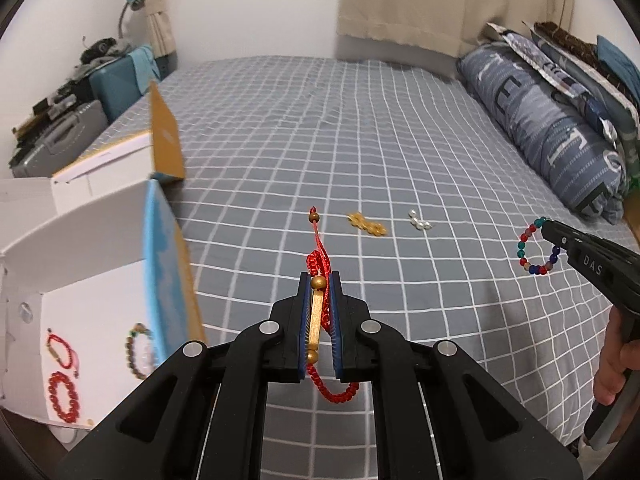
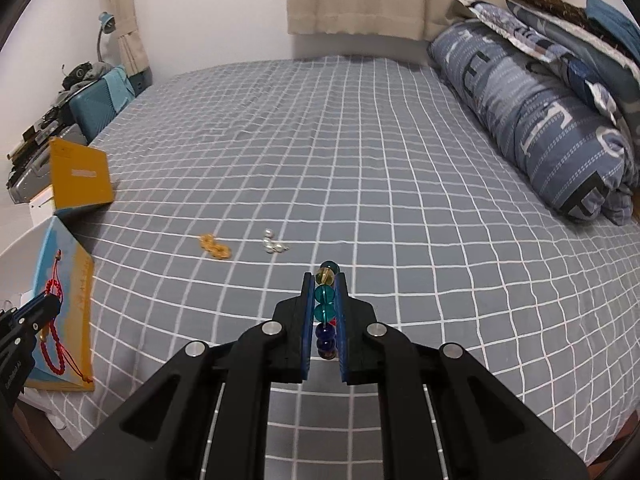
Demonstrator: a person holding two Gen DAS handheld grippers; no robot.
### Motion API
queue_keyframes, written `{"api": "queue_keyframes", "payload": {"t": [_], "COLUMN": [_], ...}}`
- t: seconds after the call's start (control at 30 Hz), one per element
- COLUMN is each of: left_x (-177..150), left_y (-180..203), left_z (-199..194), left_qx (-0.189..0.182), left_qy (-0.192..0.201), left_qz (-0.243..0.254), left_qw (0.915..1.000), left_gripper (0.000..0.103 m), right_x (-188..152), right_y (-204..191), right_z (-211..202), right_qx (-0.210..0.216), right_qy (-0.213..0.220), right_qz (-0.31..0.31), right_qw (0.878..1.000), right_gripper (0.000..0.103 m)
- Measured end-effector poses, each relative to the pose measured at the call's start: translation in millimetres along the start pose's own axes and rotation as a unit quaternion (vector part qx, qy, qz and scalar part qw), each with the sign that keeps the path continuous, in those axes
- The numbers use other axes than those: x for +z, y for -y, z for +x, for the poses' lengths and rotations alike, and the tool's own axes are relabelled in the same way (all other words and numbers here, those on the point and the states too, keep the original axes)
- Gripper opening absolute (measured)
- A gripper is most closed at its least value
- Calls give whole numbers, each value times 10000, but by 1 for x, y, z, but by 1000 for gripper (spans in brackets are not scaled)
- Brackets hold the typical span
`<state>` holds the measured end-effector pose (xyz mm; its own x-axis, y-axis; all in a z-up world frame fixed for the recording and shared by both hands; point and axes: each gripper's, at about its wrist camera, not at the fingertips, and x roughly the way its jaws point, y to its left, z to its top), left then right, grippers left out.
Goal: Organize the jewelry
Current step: 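Carry both bracelets into the white box and open both tools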
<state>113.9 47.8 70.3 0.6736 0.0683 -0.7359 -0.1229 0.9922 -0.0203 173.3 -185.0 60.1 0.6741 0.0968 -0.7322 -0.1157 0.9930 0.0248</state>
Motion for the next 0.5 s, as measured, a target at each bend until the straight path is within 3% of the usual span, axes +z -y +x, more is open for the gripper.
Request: {"api": "queue_keyframes", "payload": {"t": [0.5], "left_x": [-1], "left_y": [-67], "left_z": [-52], "left_qx": [502], "left_qy": [265], "left_qz": [-309], "left_qw": [9979], "left_gripper": [8], "right_x": [10], "right_y": [-85], "right_z": [-48], "right_qx": [371], "right_qy": [410], "right_qz": [-366], "right_qw": [9978], "right_gripper": [9]}}
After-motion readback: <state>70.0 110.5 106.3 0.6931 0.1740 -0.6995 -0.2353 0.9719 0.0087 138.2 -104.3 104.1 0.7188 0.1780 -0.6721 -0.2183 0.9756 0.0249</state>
